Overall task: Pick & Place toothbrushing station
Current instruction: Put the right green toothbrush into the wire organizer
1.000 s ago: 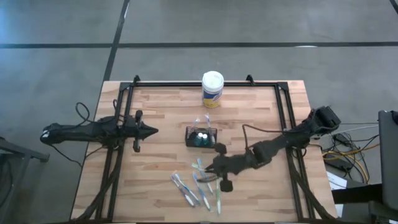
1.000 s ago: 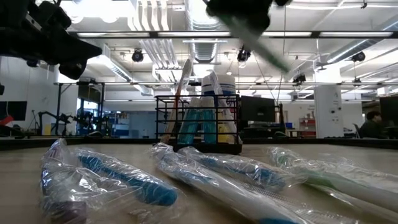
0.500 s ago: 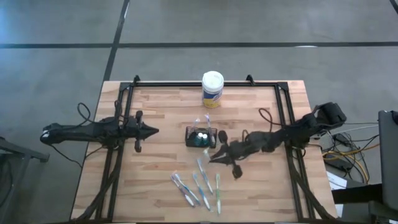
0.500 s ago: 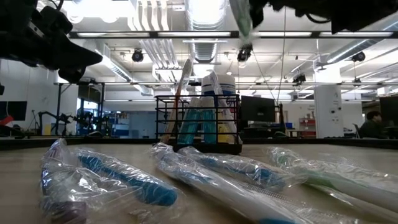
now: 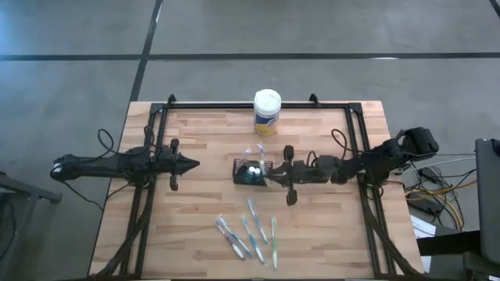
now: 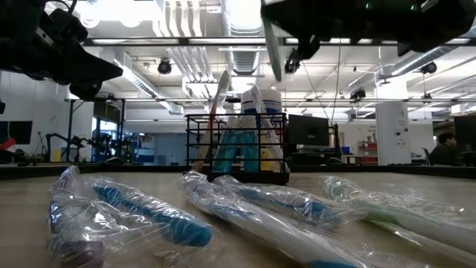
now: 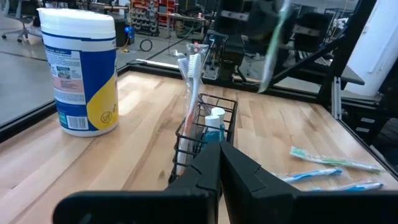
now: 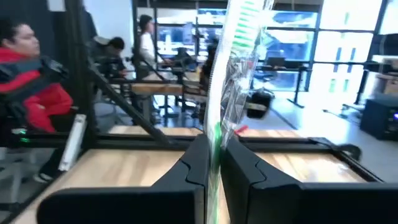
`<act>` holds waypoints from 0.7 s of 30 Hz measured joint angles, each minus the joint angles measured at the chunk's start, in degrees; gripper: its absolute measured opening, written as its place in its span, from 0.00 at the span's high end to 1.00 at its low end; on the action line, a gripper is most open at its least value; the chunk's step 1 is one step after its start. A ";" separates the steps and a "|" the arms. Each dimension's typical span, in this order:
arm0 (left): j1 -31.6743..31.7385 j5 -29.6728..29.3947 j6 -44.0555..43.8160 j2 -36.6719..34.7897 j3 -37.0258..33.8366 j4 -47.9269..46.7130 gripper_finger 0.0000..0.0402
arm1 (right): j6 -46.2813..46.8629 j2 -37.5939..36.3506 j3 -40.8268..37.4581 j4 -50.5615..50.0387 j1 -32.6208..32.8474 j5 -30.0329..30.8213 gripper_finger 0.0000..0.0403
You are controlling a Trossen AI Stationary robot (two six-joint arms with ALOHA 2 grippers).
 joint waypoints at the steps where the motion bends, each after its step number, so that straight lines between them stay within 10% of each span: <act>1: 0.00 0.00 0.09 0.00 0.00 0.00 0.97 | 0.03 0.10 -0.68 0.67 -0.93 0.09 0.96; 21: 0.00 -0.09 1.62 -0.01 0.00 0.01 0.97 | 0.26 3.78 -2.03 5.67 -6.15 6.49 0.96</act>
